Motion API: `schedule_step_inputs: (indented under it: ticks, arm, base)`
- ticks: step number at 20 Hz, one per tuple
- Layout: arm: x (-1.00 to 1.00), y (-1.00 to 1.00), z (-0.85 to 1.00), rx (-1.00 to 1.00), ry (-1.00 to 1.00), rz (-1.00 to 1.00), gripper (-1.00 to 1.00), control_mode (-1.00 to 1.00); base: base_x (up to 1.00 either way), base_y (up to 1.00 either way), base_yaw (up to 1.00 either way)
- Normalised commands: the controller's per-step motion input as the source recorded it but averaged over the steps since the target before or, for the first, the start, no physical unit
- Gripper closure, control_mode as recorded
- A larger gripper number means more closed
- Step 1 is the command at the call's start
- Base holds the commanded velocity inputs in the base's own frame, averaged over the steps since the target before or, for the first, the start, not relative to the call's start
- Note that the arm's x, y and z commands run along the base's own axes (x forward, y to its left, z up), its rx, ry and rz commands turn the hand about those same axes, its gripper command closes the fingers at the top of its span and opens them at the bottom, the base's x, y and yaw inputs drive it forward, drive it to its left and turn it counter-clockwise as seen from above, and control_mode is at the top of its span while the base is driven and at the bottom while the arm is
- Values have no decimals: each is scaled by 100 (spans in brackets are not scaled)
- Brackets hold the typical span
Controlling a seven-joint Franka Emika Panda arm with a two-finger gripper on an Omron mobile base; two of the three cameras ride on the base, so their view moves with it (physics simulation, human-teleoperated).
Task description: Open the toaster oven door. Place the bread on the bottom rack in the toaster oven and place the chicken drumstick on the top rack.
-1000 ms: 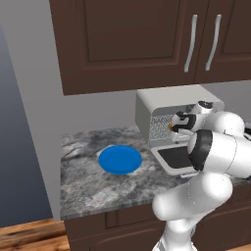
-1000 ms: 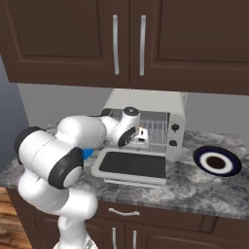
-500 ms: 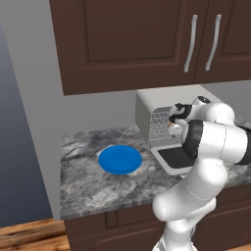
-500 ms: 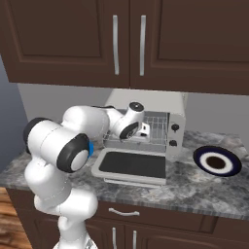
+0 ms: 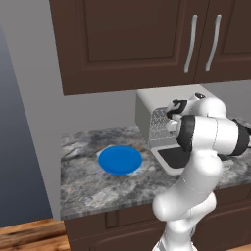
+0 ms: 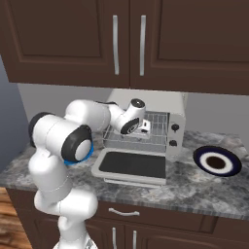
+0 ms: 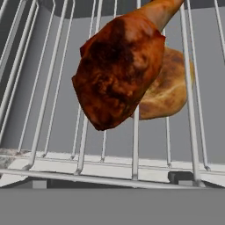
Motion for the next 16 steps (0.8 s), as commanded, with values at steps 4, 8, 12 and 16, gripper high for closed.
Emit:
schedule_step_inputs:
  ticks: [4,8,12,16]
  arm:
    - [23,0,0,0,0,0,-100,-100]
    - [23,0,-3,0,0,0,-100,-100]
    - [2,0,-1,1,0,0,-100,-100]
    - [-8,0,0,1,0,0,-100,-100]
  base:
    - [0,0,0]
    - [0,0,0]
    - [0,0,0]
    - [0,0,0]
